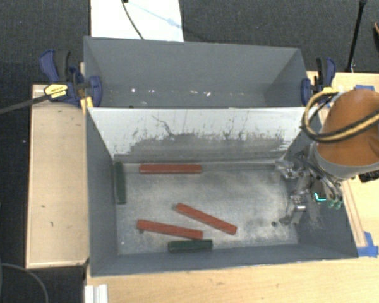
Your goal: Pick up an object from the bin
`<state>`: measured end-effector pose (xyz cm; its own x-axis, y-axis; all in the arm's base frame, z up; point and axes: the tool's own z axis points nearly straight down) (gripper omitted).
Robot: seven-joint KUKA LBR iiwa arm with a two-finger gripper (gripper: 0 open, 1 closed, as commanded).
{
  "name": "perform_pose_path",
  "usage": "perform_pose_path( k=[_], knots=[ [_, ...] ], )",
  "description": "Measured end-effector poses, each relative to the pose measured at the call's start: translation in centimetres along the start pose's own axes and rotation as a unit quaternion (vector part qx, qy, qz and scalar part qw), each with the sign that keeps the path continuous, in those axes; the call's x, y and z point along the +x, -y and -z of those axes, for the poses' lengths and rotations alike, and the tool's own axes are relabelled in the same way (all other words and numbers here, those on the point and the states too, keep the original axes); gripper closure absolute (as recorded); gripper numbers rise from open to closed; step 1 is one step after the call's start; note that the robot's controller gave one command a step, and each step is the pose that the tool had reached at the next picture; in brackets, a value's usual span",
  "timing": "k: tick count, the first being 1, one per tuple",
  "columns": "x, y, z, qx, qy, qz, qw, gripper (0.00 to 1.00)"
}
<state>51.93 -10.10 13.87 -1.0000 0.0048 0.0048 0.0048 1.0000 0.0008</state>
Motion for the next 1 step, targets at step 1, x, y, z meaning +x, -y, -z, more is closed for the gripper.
perform_pose_path(
  k=[1],
  knots=[
    [-0.64, -6.01, -6.92, -0.002, 0.0003, -0.061, 0.9981, 0.00]
  ],
)
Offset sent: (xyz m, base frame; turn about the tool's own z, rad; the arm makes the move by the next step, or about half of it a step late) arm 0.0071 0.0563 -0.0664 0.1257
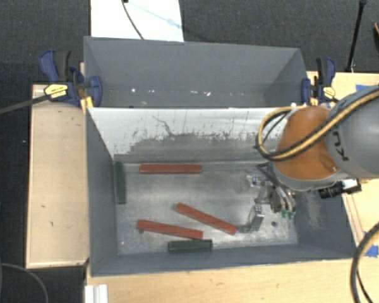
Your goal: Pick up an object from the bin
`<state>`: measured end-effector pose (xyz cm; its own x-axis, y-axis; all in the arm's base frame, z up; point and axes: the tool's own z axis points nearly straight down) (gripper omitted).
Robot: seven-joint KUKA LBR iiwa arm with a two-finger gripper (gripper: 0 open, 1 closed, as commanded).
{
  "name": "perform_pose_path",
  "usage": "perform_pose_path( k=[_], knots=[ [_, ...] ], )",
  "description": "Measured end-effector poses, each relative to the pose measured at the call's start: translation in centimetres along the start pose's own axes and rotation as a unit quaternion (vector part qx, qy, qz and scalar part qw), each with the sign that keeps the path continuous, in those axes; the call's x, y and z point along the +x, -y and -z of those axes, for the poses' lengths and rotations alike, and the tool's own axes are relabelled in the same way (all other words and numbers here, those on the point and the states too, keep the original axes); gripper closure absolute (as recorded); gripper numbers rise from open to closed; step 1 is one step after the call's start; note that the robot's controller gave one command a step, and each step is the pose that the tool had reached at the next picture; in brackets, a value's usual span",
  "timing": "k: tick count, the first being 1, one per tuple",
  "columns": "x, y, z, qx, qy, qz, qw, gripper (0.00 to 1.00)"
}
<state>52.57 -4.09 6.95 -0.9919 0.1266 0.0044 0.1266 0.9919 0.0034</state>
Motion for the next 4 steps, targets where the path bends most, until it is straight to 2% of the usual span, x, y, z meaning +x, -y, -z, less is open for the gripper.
perform_pose_path(
  k=[1, 2, 3, 4],
  knots=[
    [1.8, -6.4, 0.0, 0.000, 0.0008, 0.067, 0.9977, 0.00],
    [5.1, -11.9, 0.0, 0.001, 0.0012, 0.117, 0.9932, 0.00],
    [0.9, -13.5, 0.1, 0.001, 0.0048, 0.075, 0.9971, 0.00],
    [1.1, -13.4, 0.1, 0.002, 0.0032, 0.078, 0.9970, 1.00]
  ],
)
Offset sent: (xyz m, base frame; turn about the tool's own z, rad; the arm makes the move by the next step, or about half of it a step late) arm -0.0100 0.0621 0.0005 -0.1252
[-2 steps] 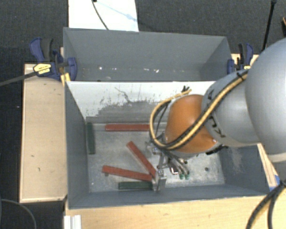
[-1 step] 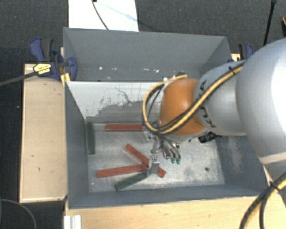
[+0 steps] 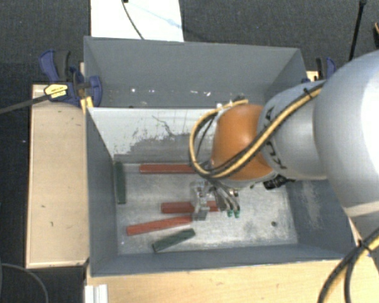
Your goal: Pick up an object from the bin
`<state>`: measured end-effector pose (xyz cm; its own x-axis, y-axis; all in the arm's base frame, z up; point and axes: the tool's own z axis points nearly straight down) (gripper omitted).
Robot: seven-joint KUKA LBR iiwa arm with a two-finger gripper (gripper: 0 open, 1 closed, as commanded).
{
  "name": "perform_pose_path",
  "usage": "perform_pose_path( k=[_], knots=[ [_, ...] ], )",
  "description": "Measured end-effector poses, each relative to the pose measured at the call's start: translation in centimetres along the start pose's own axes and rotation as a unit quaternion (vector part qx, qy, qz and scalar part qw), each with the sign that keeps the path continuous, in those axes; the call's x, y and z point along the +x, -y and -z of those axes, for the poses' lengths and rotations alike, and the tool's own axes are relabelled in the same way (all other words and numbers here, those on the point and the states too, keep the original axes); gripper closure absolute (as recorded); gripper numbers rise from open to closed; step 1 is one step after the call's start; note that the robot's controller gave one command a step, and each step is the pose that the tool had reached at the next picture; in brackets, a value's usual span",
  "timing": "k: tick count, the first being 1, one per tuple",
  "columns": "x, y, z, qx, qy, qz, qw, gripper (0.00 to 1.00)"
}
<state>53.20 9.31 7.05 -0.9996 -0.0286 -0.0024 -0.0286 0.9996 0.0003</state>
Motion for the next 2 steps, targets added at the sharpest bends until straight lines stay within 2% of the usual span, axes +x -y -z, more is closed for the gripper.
perform_pose_path(
  k=[1, 2],
  knots=[
    [1.6, 2.4, 12.2, 0.000, 0.0036, -0.009, 0.9999, 1.00],
    [0.1, 3.5, 15.8, 0.000, 0.0027, -0.029, 0.9996, 1.00]
  ],
)
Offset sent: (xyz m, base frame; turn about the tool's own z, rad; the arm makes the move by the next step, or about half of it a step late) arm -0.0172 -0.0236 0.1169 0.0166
